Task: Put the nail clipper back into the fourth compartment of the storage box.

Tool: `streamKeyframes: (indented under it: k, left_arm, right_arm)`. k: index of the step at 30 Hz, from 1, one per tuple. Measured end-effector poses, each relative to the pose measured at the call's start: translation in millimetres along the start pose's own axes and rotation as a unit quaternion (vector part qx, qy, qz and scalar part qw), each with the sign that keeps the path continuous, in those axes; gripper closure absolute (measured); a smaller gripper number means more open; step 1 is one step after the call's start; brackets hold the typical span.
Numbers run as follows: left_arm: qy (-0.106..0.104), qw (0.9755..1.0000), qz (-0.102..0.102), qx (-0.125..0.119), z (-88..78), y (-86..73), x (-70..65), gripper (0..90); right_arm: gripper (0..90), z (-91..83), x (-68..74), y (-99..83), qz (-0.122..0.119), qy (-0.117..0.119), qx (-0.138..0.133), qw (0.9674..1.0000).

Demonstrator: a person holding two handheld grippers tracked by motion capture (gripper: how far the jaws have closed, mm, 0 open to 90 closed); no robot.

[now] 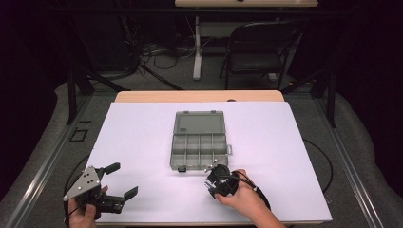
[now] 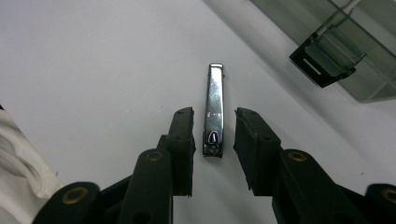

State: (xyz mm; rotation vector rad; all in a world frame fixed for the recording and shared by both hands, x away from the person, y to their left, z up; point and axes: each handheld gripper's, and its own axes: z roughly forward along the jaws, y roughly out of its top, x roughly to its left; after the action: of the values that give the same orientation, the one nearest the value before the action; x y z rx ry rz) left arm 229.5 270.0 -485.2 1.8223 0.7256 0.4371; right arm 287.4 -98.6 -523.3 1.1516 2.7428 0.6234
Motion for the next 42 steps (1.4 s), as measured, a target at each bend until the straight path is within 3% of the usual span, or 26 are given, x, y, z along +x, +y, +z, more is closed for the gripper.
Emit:
streamKeyframes:
  k: [7,10,15,17,18,21,22,30,36,38,40,41,42]
  left_arm:
    - [-0.001,1.0,-0.004,-0.002,0.3,-0.8,1.0,0.3]
    - [-0.002,1.0,-0.004,0.001,0.5,-0.8,0.9,0.3]
    - [-0.002,1.0,-0.004,0.0,0.4,-0.9,1.2,0.3]
    - [-0.001,1.0,-0.005,-0.001,0.1,-1.0,1.3,0.3]
    - [-0.003,1.0,-0.006,-0.002,0.2,-1.1,1.5,0.3]
    - [-0.002,1.0,-0.006,-0.002,0.1,-1.2,1.6,0.3]
    - [-0.002,1.0,-0.006,-0.002,0.1,-1.2,1.6,0.3]
    - [-0.002,1.0,-0.005,0.0,0.0,-1.2,2.0,0.3]
    - [-0.002,1.0,-0.005,-0.001,-0.1,-1.3,1.8,0.3]
    - [-0.002,1.0,-0.005,0.001,-0.3,-1.2,2.0,0.3]
    - [-0.002,1.0,-0.005,0.002,-0.5,-1.2,2.1,0.3]
    - [-0.002,1.0,-0.005,0.002,-0.5,-1.2,2.1,0.3]
    - [-0.002,1.0,-0.005,0.002,-0.5,-1.2,2.1,0.3]
  right_arm:
    - [70.4,2.8,-3.5,-2.5,0.01,0.006,0.019,0.9997]
    - [71.7,6.1,-4.0,-4.4,0.019,0.007,0.007,0.9998]
    - [73.7,5.7,-5.7,-3.7,0.022,0.009,0.026,0.9994]
    - [74.7,12.4,-4.1,-6.4,0.031,0.012,-0.019,0.9993]
    - [75.3,12.5,-3.7,-6.4,0.03,0.012,-0.016,0.9994]
    - [76.4,6.5,-4.6,-3.5,0.019,0.008,0.03,0.9993]
    - [76.7,6.4,-4.3,-3.4,0.019,0.008,0.032,0.9993]
    - [79.4,9.1,-0.8,-3.7,0.019,0.0,0.017,0.9997]
    - [79.5,8.9,0.1,-3.0,0.016,-0.005,0.023,0.9996]
    - [79.6,12.5,1.2,-4.3,0.02,-0.006,-0.003,0.9998]
    - [79.6,4.8,0.0,-0.5,0.009,-0.008,0.056,0.9983]
    - [79.6,4.7,-0.4,-0.3,0.008,-0.007,0.058,0.9983]
    - [79.6,12.7,1.0,-3.9,0.019,-0.01,-0.001,0.9998]
